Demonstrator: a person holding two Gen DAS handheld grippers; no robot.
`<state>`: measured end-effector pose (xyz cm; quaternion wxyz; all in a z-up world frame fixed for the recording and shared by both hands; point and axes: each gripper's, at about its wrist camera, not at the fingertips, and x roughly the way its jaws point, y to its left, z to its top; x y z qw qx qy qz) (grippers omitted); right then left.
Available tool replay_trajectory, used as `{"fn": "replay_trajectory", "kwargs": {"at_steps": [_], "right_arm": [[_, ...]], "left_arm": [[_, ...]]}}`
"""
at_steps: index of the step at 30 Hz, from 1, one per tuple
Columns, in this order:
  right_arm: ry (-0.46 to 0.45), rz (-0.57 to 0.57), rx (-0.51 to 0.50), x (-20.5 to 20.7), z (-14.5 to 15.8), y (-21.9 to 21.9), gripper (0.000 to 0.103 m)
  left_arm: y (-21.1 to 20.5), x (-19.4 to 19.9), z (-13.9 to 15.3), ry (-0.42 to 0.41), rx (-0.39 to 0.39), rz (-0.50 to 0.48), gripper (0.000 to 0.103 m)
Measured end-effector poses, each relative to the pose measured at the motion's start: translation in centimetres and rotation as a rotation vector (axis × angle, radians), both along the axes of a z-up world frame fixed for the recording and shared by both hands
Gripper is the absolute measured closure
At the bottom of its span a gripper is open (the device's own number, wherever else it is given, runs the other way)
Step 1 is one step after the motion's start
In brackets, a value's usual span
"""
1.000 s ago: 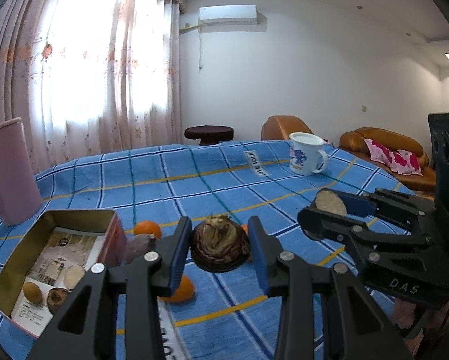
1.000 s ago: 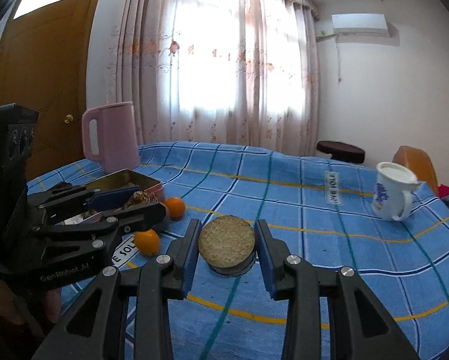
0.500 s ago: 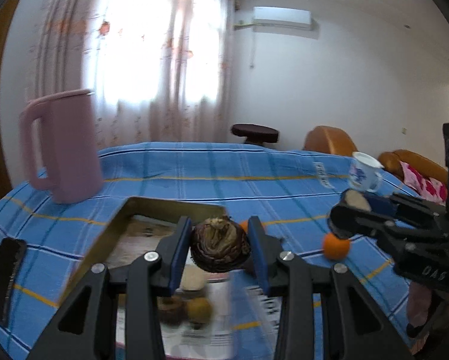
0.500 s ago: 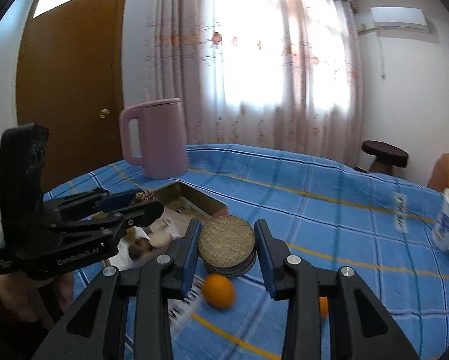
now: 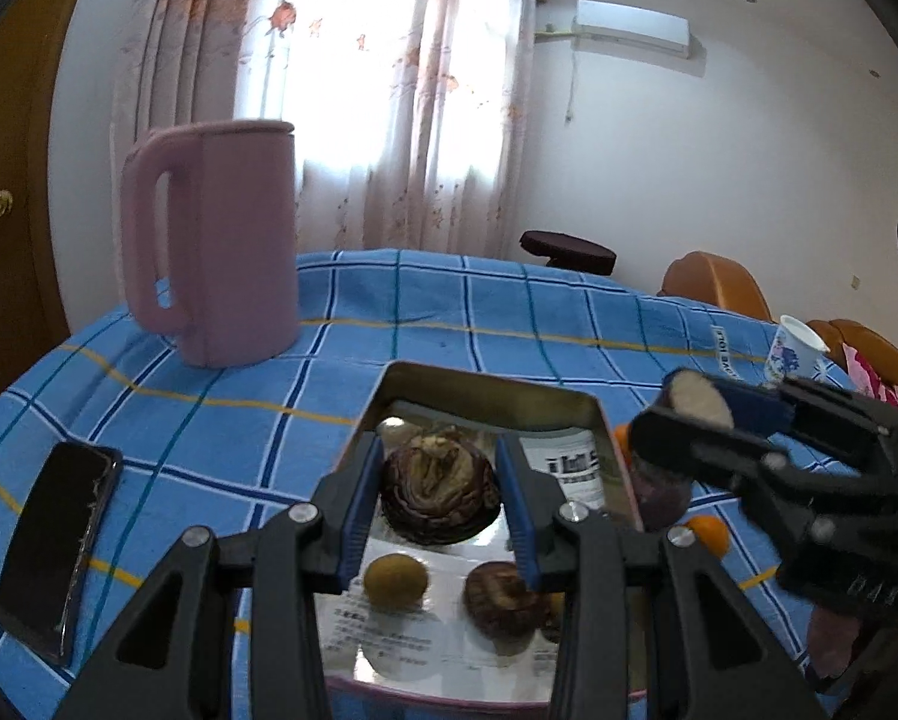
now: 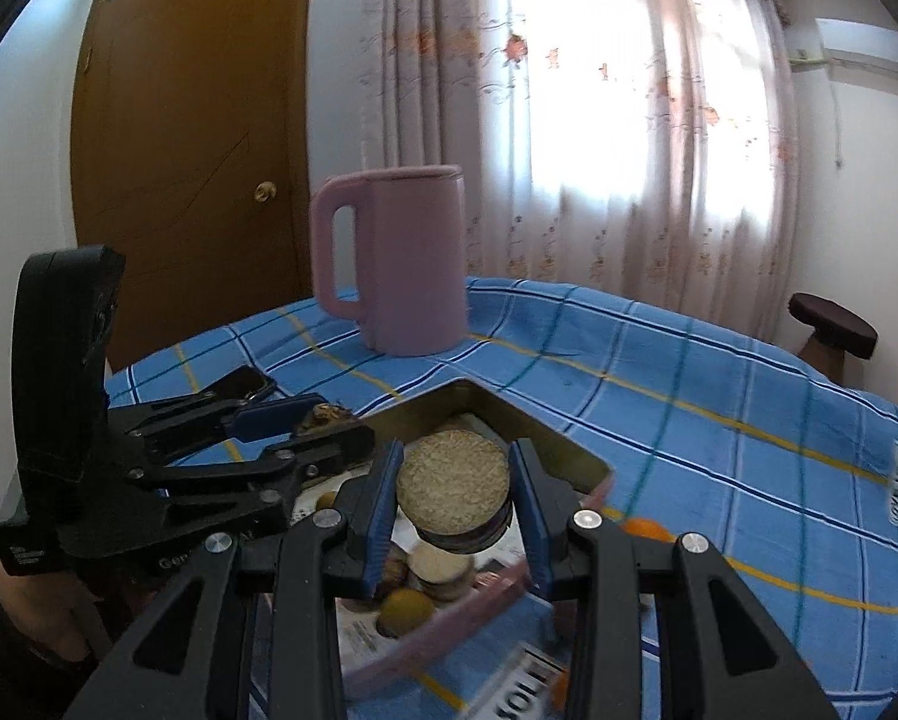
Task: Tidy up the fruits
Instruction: 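Carry the mangosteen over the tin with the left tool while the right tool carries the slice, then release the mangosteen into the tin with the left tool while the right tool drops the slice in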
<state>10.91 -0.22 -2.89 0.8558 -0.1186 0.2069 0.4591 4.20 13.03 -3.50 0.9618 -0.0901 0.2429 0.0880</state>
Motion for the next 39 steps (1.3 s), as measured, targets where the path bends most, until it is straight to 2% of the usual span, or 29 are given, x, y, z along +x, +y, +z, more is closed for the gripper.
{"fn": "replay_trajectory", "kwargs": {"at_steps": [11, 16, 20, 21, 22, 24, 28, 33, 36, 39], "right_arm": [[0.031, 0.056, -0.094, -0.4, -2.8, 3.5, 0.065], [0.032, 0.073, -0.136, -0.5, -3.8, 4.3, 0.065], [0.0, 0.091, -0.164, -1.3, -4.1, 4.7, 0.064], [0.0, 0.1, -0.164, -1.4, -4.1, 4.7, 0.064], [0.006, 0.115, -0.164, -1.5, -4.0, 4.7, 0.061], [0.007, 0.121, -0.169, -1.7, -4.0, 4.6, 0.049], [-0.016, 0.099, -0.158, -2.2, -3.6, 3.0, 0.047], [-0.021, 0.007, -0.15, -1.8, -3.0, -1.7, 0.047], [0.017, -0.079, -0.152, -0.8, -3.0, -5.2, 0.047], [0.035, -0.124, -0.189, -0.2, -3.5, -6.6, 0.047]], "left_arm": [[2.6, -0.5, -1.1, 0.01, -0.069, 0.041, 0.063], [2.7, -0.5, -1.2, 0.013, -0.076, 0.038, 0.063], [2.3, -0.4, -1.2, 0.02, -0.069, 0.03, 0.062], [2.3, -0.4, -1.1, 0.017, -0.065, 0.032, 0.06], [2.3, -0.5, -1.1, 0.012, -0.063, 0.039, 0.053], [2.5, -0.7, -1.0, 0.001, -0.068, 0.051, 0.04], [2.6, -1.5, -0.9, -0.03, -0.089, 0.075, 0.019], [2.0, -2.1, -0.8, -0.042, -0.091, 0.069, 0.016], [1.5, -2.1, -0.8, -0.05, -0.092, 0.064, 0.014], [0.9, -1.9, -0.7, -0.047, -0.086, 0.059, 0.012]]}}
